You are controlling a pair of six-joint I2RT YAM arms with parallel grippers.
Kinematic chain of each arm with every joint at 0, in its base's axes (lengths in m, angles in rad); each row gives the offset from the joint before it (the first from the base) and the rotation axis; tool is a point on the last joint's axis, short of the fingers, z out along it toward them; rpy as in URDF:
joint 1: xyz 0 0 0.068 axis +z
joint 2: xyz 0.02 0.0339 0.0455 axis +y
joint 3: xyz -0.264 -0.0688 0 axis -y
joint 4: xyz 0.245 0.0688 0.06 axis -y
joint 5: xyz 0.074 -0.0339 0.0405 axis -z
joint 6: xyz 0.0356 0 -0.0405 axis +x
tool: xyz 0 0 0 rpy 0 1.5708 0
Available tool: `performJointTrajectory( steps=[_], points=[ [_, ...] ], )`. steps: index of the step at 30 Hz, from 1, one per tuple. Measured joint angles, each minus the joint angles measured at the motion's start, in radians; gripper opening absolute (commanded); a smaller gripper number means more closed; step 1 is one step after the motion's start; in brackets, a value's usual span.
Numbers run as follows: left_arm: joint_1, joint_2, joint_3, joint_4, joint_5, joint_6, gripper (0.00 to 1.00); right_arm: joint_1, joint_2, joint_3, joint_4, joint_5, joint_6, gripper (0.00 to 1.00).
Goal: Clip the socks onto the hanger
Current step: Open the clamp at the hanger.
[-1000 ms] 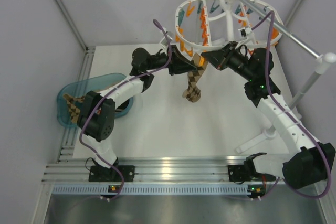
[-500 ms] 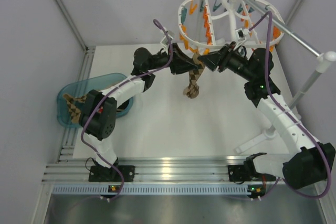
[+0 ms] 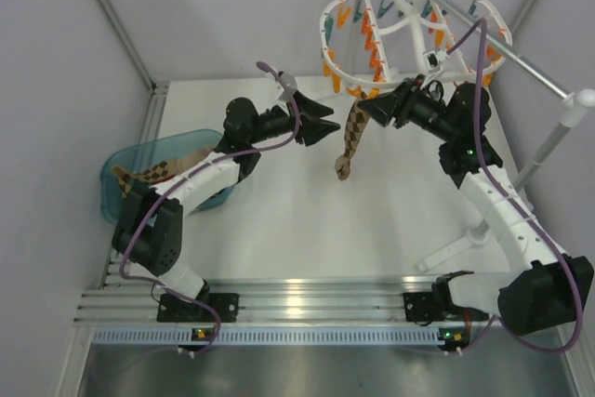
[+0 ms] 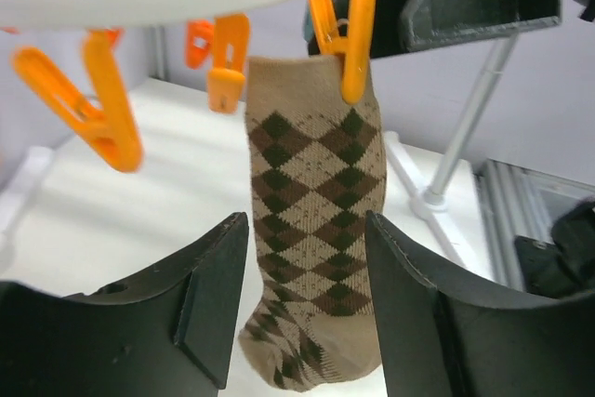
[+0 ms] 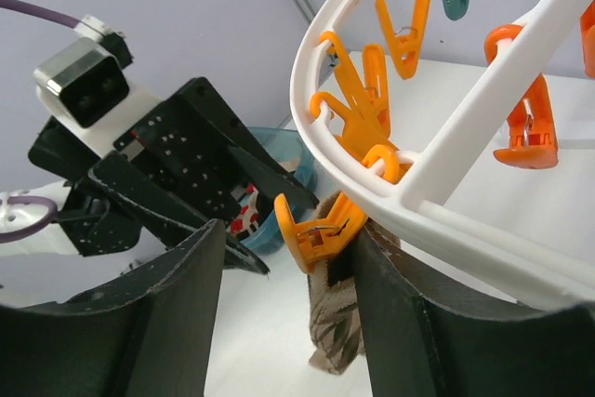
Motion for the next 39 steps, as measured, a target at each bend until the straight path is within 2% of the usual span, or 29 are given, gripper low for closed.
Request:
performJointTrajectory(
  steps=[4,11,12,13,15,26,34,39],
  points=[
    [-0.005,-0.012,-0.005,-0.002,-0.101,0.082,0.59,-0.018,-0.007,0.000,-0.031,-0.015,-0.020,0.67],
    [-0.014,0.069,0.026,0.034,-0.193,0.132,0.59,-0.043,-0.027,0.000,-0.111,-0.014,-0.070,0.77],
    [-0.019,0.081,0.031,0.041,-0.200,0.135,0.59,-0.044,-0.029,0.000,-0.121,-0.010,-0.077,0.80],
    [-0.025,0.094,0.037,0.050,-0.204,0.136,0.59,-0.045,-0.031,0.000,-0.134,-0.005,-0.082,0.88],
    [-0.040,0.111,0.042,0.068,-0.209,0.137,0.57,-0.045,-0.039,0.000,-0.161,0.007,-0.097,0.93],
    [-0.119,0.135,0.058,0.162,-0.223,0.140,0.54,-0.046,-0.137,0.000,-0.307,0.109,-0.199,0.94],
    [-0.149,0.191,0.118,0.172,-0.258,0.139,0.54,-0.060,-0.198,0.000,-0.396,0.134,-0.271,0.94],
    [-0.175,0.227,0.142,0.193,-0.272,0.139,0.57,-0.076,-0.225,-0.004,-0.447,0.132,-0.298,0.93]
  ],
)
